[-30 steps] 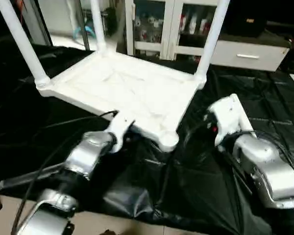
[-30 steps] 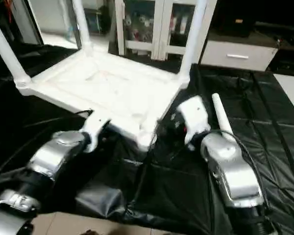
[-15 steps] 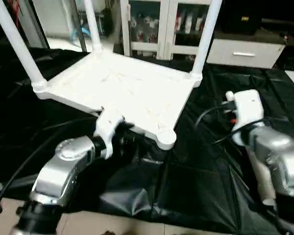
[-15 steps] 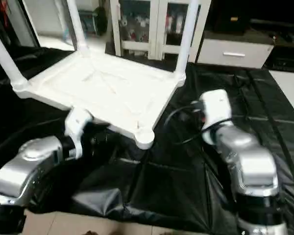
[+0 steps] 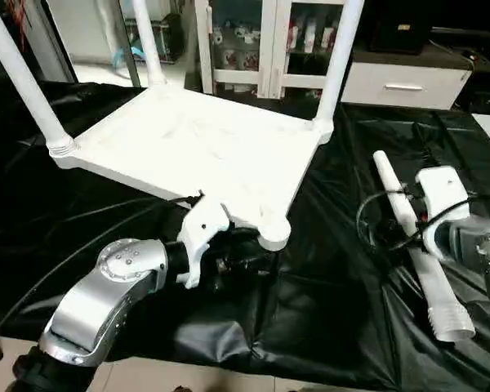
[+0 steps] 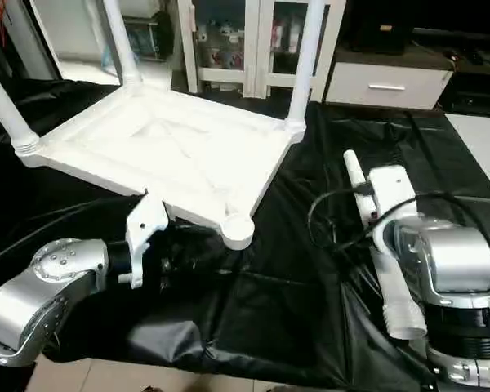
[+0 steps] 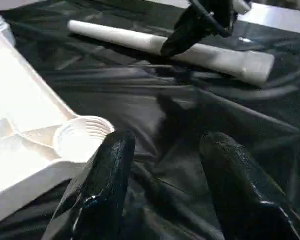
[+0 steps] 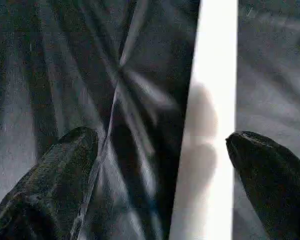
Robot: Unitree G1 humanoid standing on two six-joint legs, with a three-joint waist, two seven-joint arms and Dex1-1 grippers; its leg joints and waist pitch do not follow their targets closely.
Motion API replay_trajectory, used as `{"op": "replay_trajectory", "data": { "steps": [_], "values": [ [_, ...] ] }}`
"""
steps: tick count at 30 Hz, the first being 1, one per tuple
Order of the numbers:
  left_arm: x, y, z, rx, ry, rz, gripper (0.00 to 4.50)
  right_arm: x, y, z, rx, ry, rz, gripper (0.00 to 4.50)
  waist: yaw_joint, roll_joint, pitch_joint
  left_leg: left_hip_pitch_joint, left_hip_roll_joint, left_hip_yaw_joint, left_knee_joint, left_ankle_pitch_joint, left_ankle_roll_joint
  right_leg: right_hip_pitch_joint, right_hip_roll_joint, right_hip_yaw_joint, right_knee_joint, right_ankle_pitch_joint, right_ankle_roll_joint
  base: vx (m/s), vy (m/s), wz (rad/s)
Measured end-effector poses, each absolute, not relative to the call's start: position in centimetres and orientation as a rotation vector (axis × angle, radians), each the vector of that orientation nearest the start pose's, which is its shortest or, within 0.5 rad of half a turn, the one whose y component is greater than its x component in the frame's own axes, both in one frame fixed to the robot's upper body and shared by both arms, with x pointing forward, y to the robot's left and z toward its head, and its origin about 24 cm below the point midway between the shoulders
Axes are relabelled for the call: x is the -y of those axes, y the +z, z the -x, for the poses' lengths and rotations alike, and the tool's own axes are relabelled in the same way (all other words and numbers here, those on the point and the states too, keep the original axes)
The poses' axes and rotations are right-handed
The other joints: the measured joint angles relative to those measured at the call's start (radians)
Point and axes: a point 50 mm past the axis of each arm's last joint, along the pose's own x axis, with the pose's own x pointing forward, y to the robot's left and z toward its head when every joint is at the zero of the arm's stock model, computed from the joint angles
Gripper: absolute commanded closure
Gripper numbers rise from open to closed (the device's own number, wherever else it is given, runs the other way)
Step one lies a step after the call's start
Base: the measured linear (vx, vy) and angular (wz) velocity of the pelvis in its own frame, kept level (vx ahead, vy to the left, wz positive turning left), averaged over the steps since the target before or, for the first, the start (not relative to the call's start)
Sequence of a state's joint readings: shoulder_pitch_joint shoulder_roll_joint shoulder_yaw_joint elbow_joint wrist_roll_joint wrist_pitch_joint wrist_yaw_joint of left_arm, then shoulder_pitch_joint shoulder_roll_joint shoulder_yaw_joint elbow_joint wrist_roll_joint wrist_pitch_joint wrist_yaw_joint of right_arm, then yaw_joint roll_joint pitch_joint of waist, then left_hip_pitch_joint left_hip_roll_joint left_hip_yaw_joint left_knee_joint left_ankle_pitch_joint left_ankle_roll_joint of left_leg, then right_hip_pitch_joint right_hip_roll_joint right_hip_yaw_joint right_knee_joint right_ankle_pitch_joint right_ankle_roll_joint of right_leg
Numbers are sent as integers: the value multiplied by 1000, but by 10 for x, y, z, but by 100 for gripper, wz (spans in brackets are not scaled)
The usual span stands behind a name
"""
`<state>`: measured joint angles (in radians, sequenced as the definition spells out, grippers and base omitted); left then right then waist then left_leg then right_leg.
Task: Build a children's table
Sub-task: Pick table leg
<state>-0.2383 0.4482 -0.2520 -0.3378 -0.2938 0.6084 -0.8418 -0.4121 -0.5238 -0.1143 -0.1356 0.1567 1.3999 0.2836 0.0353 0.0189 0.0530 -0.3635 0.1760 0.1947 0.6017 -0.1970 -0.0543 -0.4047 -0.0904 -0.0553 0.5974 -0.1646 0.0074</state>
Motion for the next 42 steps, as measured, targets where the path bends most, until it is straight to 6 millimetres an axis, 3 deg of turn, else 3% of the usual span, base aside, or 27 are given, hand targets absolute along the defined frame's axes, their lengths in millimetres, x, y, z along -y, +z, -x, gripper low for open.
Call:
{"op": "replay_trajectory", "data": {
  "steps": [11, 12, 16, 23, 32, 33, 42],
  "values": [
    [-98, 109, -234, -256, -1278, -164, 200, 255, 89, -272, -880, -3, 117, 1, 1, -1, -1, 7, 0, 2, 0, 0, 0, 3, 0, 3, 3, -3, 6, 0, 0, 0],
    [-98, 109, -233, -268, -1287, -155, 173, 257, 88, -271, -886, -10, 119, 0, 1, -1, -1, 7, 0, 2, 0, 0, 0, 3, 0, 3, 3, -3, 6, 0, 0, 0],
    [-98, 108, -233, -298, -1294, -138, 161, 264, 80, -267, -934, -30, 115, 0, 0, -1, -1, 7, -1, 2, 0, 0, -1, 3, 0, 3, 4, -3, 5, 0, 0, 0],
    [-99, 107, -232, -319, -1297, -130, 84, 273, 73, -264, -971, -47, 112, 0, -1, -1, -1, 7, -1, 2, 0, 0, -1, 3, 0, 4, 4, -3, 5, 0, 0, 0],
    [-101, 111, -233, -312, -1294, -166, 32, 277, 70, -265, -984, -48, 139, 86, 1, -1, -1, 7, -1, 3, 1, 0, -1, 3, 0, 5, 4, -3, 5, 0, 0, 0],
    [-101, 112, -233, -309, -1294, -174, 8, 277, 69, -265, -988, -47, 138, 108, 1, -1, -1, 7, -1, 3, 1, 0, -1, 3, 0, 5, 4, -3, 5, 0, 0, 0],
    [-103, 115, -236, -308, -1283, -211, 0, 279, 66, -266, -990, -43, 136, 185, 1, 0, -1, 7, -1, 3, 1, 0, -1, 3, 0, 5, 4, -3, 4, 0, 0, 0]
  ]
}}
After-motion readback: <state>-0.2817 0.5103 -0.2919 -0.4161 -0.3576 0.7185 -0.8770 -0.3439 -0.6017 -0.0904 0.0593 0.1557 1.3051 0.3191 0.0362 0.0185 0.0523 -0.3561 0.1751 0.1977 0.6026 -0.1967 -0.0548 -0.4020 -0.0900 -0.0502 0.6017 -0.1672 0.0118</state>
